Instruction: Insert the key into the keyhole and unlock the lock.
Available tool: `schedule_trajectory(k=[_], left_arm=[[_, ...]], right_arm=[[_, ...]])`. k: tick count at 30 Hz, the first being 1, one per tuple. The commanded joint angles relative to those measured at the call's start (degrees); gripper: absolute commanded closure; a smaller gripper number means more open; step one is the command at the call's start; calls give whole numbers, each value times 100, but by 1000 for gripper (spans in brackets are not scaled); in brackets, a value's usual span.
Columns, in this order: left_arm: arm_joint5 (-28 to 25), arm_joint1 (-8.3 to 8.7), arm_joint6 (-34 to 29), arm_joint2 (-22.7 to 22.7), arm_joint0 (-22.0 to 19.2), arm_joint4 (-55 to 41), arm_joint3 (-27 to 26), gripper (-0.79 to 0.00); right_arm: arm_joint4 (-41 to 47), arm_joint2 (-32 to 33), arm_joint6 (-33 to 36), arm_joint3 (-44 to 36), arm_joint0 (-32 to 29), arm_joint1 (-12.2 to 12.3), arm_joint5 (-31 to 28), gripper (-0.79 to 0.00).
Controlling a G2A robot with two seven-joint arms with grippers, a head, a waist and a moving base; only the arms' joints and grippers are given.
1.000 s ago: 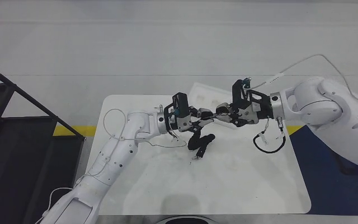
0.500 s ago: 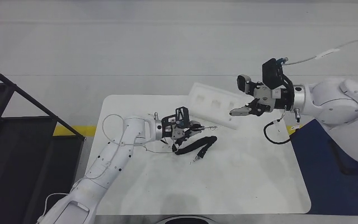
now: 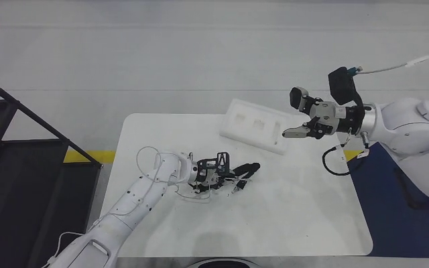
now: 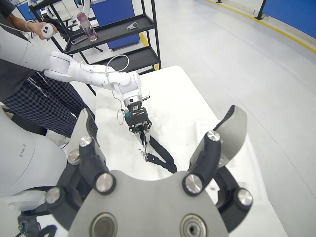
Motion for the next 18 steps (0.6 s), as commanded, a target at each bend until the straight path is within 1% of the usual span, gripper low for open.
schedule_trajectory(k=[1,2,6,10,13,15,18], left_arm=[[73,-7,156,-21,-21,-113,38,-785],[78,-2,158,-17,-63,-42,19,-785],[105,31,521,-194,-213,-109,34,-785],[93,86,990,-508,-454,-243,13,-785],[0,140,1223,-734,-736,-145,-28,-785],[0,175,1424,-779,-940,-39,-31,-785],[0,240,1808,-760,-1346,199,95,-785]], right_arm=[[4,29,-51,16,-35,-18,16,-785],[38,43,-113,31,-57,-34,21,-785],[135,60,-427,130,-112,-136,78,-785],[33,-5,-543,312,-32,-282,32,-785],[-72,-94,-587,560,74,-414,-62,-785],[-40,-156,-674,775,133,-509,-168,-785],[-99,-273,-492,1100,309,-641,-512,-785]])
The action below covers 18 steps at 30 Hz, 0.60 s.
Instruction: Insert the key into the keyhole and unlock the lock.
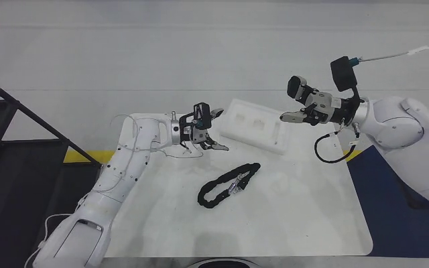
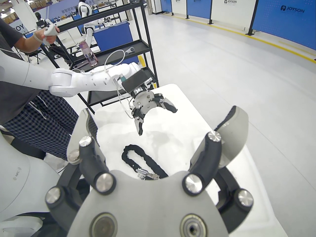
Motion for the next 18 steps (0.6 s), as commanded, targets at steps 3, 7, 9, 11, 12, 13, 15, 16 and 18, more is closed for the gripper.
schedule_trajectory(k=[3,7,9,11,12,13,15,16,18], left_arm=[[1,90,577,135,-542,374,352,-785],[1,192,1155,390,-1067,858,738,-785],[1,256,1520,476,-1286,1001,922,-785],[1,323,1889,570,-1473,1133,1048,-785],[1,356,2061,606,-1547,1172,1117,-785],[1,392,2184,648,-1628,1252,1182,-785],[1,449,2506,712,-1735,1275,1295,-785],[1,474,2614,753,-1778,1304,1331,-785],[1,516,2828,811,-1828,1269,1354,-785]], right_arm=[[-108,-122,289,485,288,-155,-565,-785],[-190,-248,474,869,511,-300,-649,-785],[-219,-326,694,1066,596,-345,-649,-785],[-132,-395,874,1196,654,-383,-649,-785],[-114,-422,961,1241,681,-398,-649,-785],[-54,-441,992,1274,687,-414,-649,-785],[-4,-465,1042,1307,693,-440,-649,-785],[10,-474,1058,1321,687,-451,-649,-785],[5,-476,1057,1350,671,-470,-649,-785]])
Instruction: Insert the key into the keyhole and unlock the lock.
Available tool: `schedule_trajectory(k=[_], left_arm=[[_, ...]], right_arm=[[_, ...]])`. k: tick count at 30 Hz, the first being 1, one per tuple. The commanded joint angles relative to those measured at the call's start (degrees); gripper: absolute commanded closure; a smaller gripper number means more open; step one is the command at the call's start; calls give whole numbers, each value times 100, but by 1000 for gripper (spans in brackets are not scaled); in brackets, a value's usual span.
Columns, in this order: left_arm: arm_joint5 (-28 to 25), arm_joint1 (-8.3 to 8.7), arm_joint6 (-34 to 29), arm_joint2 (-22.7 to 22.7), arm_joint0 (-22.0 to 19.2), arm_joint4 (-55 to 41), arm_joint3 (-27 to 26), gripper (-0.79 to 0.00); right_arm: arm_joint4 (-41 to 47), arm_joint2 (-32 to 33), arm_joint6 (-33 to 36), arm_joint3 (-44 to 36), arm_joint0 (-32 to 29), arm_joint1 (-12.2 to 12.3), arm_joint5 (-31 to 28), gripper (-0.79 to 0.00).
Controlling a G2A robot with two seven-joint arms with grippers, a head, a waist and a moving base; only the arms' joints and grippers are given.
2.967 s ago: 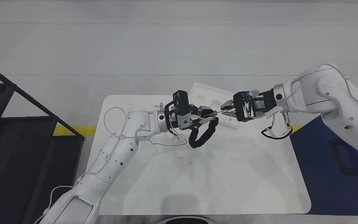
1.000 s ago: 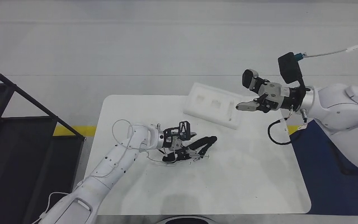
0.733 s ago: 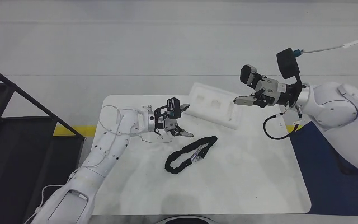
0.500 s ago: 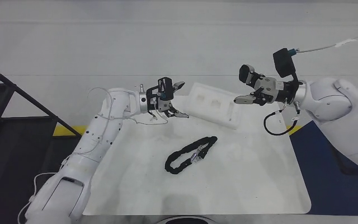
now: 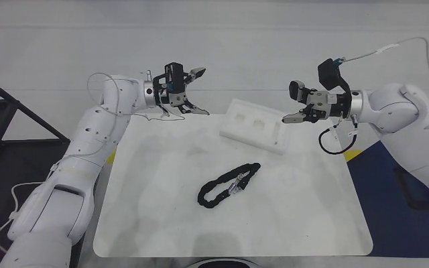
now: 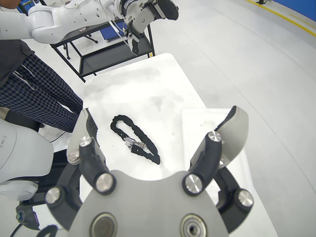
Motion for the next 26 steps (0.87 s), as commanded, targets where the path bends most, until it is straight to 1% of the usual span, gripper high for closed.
schedule_trajectory(k=[1,5,8,26], left_arm=[[0,41,83,65,-30,-54,-21,-785],[0,112,83,164,-45,-176,-100,-785],[0,157,83,151,-40,-206,-126,-785],[0,157,83,150,-40,-206,-126,-785]], right_arm=[[-58,11,-21,29,-11,-16,0,-785],[-142,32,-120,90,-51,-38,0,-785],[-142,32,-120,90,-51,-38,0,-785],[-142,32,-120,90,-51,-38,0,-785]])
